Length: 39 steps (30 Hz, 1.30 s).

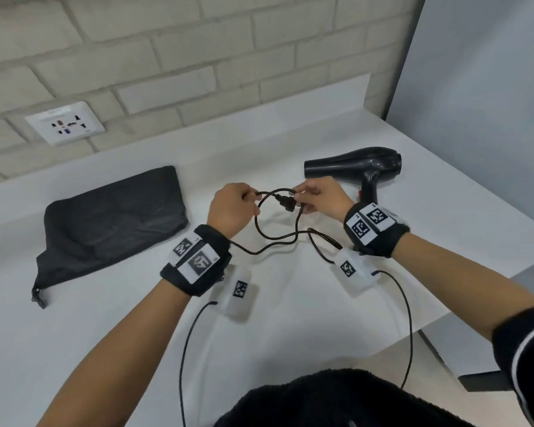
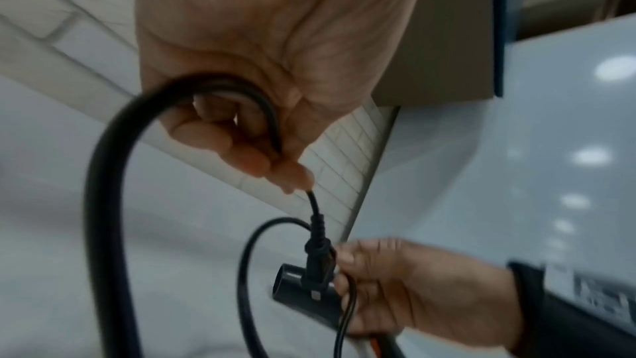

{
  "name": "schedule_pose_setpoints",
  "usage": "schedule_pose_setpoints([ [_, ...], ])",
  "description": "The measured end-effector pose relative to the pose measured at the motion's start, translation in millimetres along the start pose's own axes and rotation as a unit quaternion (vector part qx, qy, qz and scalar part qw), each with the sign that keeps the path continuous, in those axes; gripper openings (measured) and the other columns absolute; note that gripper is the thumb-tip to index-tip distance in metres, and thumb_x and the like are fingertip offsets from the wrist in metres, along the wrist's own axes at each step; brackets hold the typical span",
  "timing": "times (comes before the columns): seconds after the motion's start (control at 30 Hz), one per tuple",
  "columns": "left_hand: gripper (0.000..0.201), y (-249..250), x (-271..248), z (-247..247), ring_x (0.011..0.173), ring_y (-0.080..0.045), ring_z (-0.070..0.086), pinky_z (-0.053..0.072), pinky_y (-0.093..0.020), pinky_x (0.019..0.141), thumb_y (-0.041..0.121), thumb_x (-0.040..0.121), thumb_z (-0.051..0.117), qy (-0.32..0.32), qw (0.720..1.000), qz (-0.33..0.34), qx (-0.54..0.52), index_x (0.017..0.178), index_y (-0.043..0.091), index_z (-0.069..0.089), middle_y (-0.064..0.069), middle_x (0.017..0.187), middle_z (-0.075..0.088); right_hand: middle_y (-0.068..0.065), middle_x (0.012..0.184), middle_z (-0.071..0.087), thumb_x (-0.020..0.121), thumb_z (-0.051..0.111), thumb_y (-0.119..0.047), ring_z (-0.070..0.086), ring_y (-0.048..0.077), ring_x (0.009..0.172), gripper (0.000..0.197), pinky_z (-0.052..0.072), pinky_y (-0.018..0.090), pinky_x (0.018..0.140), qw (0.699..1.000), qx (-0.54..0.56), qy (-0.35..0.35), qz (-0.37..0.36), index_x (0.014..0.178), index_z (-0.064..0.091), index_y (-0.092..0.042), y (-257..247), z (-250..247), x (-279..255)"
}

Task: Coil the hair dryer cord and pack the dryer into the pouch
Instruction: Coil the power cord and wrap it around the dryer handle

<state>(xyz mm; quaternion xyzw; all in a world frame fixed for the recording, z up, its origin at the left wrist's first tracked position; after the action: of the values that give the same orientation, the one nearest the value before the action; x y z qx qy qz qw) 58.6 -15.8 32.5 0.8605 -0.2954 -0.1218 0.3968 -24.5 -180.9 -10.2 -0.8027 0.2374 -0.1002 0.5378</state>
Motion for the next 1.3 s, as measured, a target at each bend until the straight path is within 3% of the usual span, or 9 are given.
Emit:
schedule_pose_setpoints([
  [0.2, 0.026, -30, 9, -27, 0.045, -0.002, 0.049, 0.034, -0.009, 0.042, 0.006, 0.093, 0.038, 0.032, 0.986, -0.062, -0.149, 0.076, 0.018, 0.053, 0.007, 0.049, 0.064, 0.007, 0.072, 0.057, 0.091, 0.054, -0.006, 0.059, 0.001, 0.043, 0.024, 0.056, 0.016, 0.056, 0.991, 0.091, -0.069, 0.066, 0.112, 0.061, 0.001, 4, -9, -9],
  [0.4, 0.022, -80, 12, 3, 0.032, -0.001, 0.048, 0.041, -0.010, 0.039, 0.003, 0.093, 0.042, -0.004, 0.979, -0.172, -0.106, 0.077, 0.007, 0.056, 0.005, 0.042, 0.061, 0.006, 0.074, 0.058, 0.091, 0.055, -0.008, 0.061, 0.003, 0.046, 0.024, 0.058, 0.019, 0.058, 0.990, 0.108, -0.065, 0.066, 0.113, 0.062, -0.001, -3, -16, -14],
  [0.5, 0.024, -98, 8, 18, 0.056, -0.017, 0.060, 0.054, -0.028, 0.065, 0.005, 0.090, 0.050, -0.045, 0.983, -0.176, -0.002, 0.068, 0.007, 0.060, -0.006, 0.065, 0.063, 0.007, 0.074, 0.060, 0.090, 0.057, -0.009, 0.063, 0.004, 0.047, 0.023, 0.058, 0.019, 0.059, 0.990, 0.096, -0.076, 0.070, 0.111, 0.063, -0.002, -3, -12, -16],
  [0.6, 0.024, -87, 3, 12, 0.102, -0.032, 0.060, 0.045, -0.034, 0.092, 0.012, 0.091, 0.048, -0.032, 0.983, -0.104, 0.146, 0.106, 0.003, 0.064, -0.015, 0.110, 0.065, 0.007, 0.074, 0.061, 0.090, 0.057, -0.009, 0.063, 0.004, 0.047, 0.024, 0.057, 0.017, 0.058, 0.991, 0.093, -0.080, 0.060, 0.111, 0.063, -0.002, -4, -8, -17],
  [0.67, 0.032, -66, 0, 6, 0.104, -0.028, 0.059, 0.044, -0.027, 0.090, 0.011, 0.092, 0.044, -0.011, 0.995, -0.034, 0.091, 0.121, 0.006, 0.057, -0.014, 0.119, 0.061, 0.007, 0.075, 0.061, 0.089, 0.057, -0.009, 0.063, 0.004, 0.048, 0.025, 0.057, 0.017, 0.058, 0.990, 0.096, -0.083, 0.055, 0.113, 0.062, -0.001, -6, -5, -16],
  [0.87, 0.016, -15, -8, 22, 0.055, -0.009, 0.052, 0.041, -0.017, 0.051, 0.024, 0.090, 0.055, -0.124, 0.988, 0.015, -0.087, 0.094, 0.011, 0.063, 0.002, 0.063, 0.062, 0.003, 0.074, 0.064, 0.087, 0.061, -0.011, 0.063, 0.001, 0.053, 0.027, 0.054, 0.015, 0.059, 0.994, 0.071, -0.068, 0.048, 0.111, 0.063, 0.000, -10, 3, -22],
  [1.03, 0.013, -10, -5, 17, 0.040, -0.007, 0.052, 0.042, -0.016, 0.041, 0.013, 0.091, 0.053, -0.112, 0.976, -0.038, -0.182, 0.080, 0.011, 0.058, 0.004, 0.045, 0.060, -0.007, 0.087, 0.063, 0.076, 0.069, -0.046, 0.057, 0.010, 0.087, 0.041, 0.043, 0.024, 0.084, 0.943, -0.309, -0.118, 0.039, 0.100, 0.070, -0.014, 7, -14, -48],
  [1.17, 0.013, -10, -5, 9, 0.045, -0.008, 0.061, 0.049, -0.015, 0.044, 0.011, 0.094, 0.047, -0.085, 0.932, -0.119, -0.332, 0.083, 0.008, 0.052, -0.001, 0.054, 0.066, -0.001, 0.063, 0.068, 0.085, 0.064, -0.017, 0.066, 0.008, 0.059, 0.017, 0.048, 0.016, 0.063, 0.986, -0.087, -0.117, 0.076, 0.073, 0.068, -0.006, 23, -23, -65],
  [1.3, 0.021, -15, -9, 2, 0.055, -0.012, 0.069, 0.055, -0.016, 0.052, 0.000, 0.091, 0.050, -0.052, 0.890, -0.141, -0.430, 0.109, 0.008, 0.042, -0.011, 0.078, 0.062, 0.000, 0.063, 0.062, 0.093, 0.053, -0.016, 0.065, 0.009, 0.054, 0.014, 0.046, 0.015, 0.054, 0.977, 0.170, -0.028, 0.127, 0.089, 0.063, -0.007, 26, -46, -65],
])
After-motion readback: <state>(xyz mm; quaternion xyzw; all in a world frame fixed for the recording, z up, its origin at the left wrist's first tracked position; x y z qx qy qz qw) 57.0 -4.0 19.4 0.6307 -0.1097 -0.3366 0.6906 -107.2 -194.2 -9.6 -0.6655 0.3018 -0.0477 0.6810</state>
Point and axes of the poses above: each hand's wrist, its own x-axis towards the middle knuckle, its own z-axis out of the palm, y = z × x, the point moved 5 cm from there along x, towards the middle knuckle
